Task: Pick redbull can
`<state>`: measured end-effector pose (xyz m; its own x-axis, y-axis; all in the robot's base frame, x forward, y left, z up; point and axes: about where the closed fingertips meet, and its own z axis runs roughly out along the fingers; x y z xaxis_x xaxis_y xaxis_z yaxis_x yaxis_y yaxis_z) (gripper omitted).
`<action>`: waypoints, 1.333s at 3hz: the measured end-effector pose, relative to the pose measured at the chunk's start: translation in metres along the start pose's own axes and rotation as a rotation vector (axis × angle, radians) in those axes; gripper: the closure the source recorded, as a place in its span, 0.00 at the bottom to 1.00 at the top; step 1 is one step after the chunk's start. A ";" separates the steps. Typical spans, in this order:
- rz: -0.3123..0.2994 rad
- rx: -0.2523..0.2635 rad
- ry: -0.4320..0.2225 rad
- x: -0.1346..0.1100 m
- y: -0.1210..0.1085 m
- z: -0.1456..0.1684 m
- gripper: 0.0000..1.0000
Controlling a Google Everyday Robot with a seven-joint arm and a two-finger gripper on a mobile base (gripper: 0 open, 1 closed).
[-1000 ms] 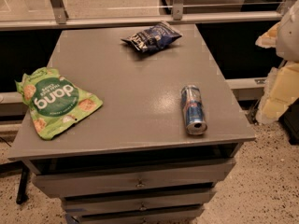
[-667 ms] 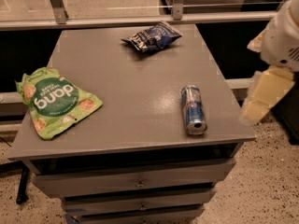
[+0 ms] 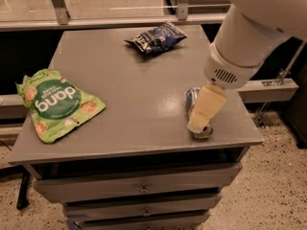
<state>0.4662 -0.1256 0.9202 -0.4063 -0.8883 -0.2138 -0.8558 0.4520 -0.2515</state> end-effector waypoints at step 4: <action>0.563 0.107 0.176 0.041 -0.025 0.068 0.00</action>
Offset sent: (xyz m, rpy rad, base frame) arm 0.0273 -0.0614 -0.0560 -0.0446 -0.0164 -0.6611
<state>0.4927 -0.1682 0.8537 -0.8428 -0.5057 -0.1840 -0.4603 0.8546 -0.2404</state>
